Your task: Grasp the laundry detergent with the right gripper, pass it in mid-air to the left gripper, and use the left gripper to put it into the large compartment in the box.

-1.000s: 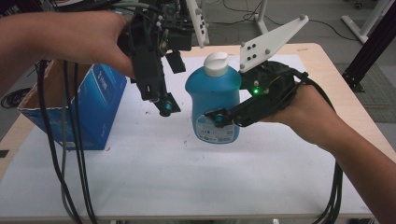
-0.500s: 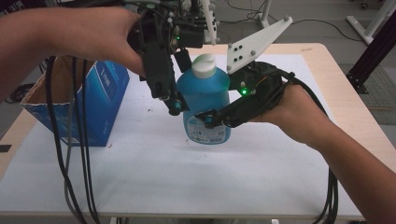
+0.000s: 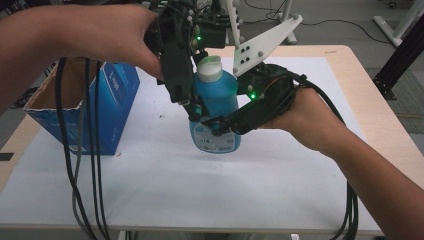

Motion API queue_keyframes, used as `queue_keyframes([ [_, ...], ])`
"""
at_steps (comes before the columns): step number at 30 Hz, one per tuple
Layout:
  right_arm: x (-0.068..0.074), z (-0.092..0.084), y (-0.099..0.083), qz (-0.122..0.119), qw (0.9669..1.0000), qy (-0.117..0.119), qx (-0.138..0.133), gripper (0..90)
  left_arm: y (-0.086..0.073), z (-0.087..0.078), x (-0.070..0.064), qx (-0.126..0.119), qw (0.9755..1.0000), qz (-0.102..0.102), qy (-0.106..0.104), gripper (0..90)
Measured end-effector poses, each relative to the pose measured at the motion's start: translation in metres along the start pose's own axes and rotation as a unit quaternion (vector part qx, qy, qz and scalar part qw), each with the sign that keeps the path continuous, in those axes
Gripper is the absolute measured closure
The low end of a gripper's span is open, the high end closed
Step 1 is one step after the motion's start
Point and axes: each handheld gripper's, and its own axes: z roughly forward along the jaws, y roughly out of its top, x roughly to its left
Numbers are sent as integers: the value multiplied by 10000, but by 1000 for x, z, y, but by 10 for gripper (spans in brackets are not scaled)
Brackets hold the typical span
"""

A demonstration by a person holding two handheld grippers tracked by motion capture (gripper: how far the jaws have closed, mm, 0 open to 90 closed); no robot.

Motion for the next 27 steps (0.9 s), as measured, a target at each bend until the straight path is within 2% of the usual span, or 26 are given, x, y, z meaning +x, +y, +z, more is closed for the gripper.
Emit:
queue_keyframes([
  [5,0,1,3,15,10000,32,12,459,1,-1,0,-63,10000,-8,-41,56],
  [16,2,3,6,-40,10000,59,-7,458,1,0,0,-36,10000,50,-77,133],
  [27,3,4,7,-37,10000,70,-7,458,1,0,0,-44,9997,149,-184,260],
])
